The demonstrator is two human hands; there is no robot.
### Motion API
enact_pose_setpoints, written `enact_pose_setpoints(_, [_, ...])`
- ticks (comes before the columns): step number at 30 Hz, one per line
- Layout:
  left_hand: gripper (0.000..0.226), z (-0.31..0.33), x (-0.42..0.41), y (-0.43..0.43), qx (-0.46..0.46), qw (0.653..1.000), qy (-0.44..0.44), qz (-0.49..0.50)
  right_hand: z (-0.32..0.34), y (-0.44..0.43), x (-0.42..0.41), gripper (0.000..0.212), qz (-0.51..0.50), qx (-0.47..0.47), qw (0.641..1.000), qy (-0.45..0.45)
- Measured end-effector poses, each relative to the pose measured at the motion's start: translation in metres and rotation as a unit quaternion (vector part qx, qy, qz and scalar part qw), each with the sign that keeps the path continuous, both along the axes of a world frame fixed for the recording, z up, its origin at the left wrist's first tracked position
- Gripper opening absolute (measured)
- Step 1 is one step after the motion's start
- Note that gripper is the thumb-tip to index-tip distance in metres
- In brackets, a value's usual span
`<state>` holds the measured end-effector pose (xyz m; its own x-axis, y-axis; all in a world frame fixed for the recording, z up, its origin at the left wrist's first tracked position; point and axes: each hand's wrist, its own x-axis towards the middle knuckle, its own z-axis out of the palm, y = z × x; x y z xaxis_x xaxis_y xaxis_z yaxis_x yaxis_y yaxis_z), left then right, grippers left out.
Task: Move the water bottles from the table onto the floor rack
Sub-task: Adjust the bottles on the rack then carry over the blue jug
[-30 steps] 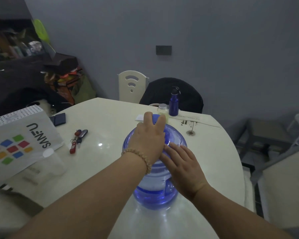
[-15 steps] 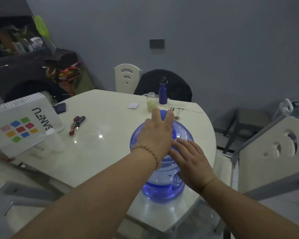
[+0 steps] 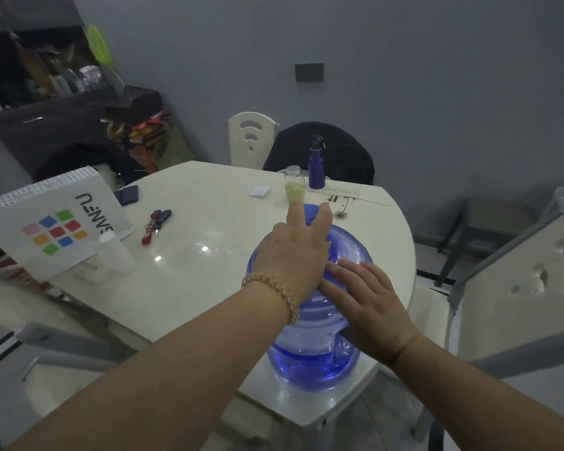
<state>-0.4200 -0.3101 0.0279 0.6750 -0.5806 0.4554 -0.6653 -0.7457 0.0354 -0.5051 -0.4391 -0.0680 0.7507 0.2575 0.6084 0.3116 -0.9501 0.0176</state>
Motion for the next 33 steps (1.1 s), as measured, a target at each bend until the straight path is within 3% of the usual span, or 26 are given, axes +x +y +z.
enact_pose_setpoints(7, [0.053, 0.009, 0.038, 0.022, -0.013, 0.976, -0.077, -0.201, -0.017, -0.006, 0.008, 0.092, 0.017, 0.011, 0.999, -0.049])
enact_pose_setpoints(11, [0.048, 0.013, 0.055, 0.02, 0.018, 0.949, -0.058, -0.308, -0.018, -0.014, 0.001, 0.094, 0.032, 0.006, 0.998, -0.052])
enact_pose_setpoints(14, [0.044, 0.017, 0.062, 0.016, -0.007, 0.93, -0.026, -0.366, -0.016, -0.02, 0.003, 0.089, 0.025, 0.022, 0.999, -0.038])
enact_pose_setpoints(20, [0.058, 0.011, 0.058, 0.008, -0.098, 0.93, 0.038, -0.353, -0.02, -0.028, 0.019, 0.09, 0.048, 0.046, 0.997, -0.041])
enact_pose_setpoints(33, [0.026, 0.007, 0.059, -0.001, -0.139, 0.937, 0.004, -0.32, -0.019, -0.046, 0.047, 0.064, 0.159, 0.079, 0.982, -0.07])
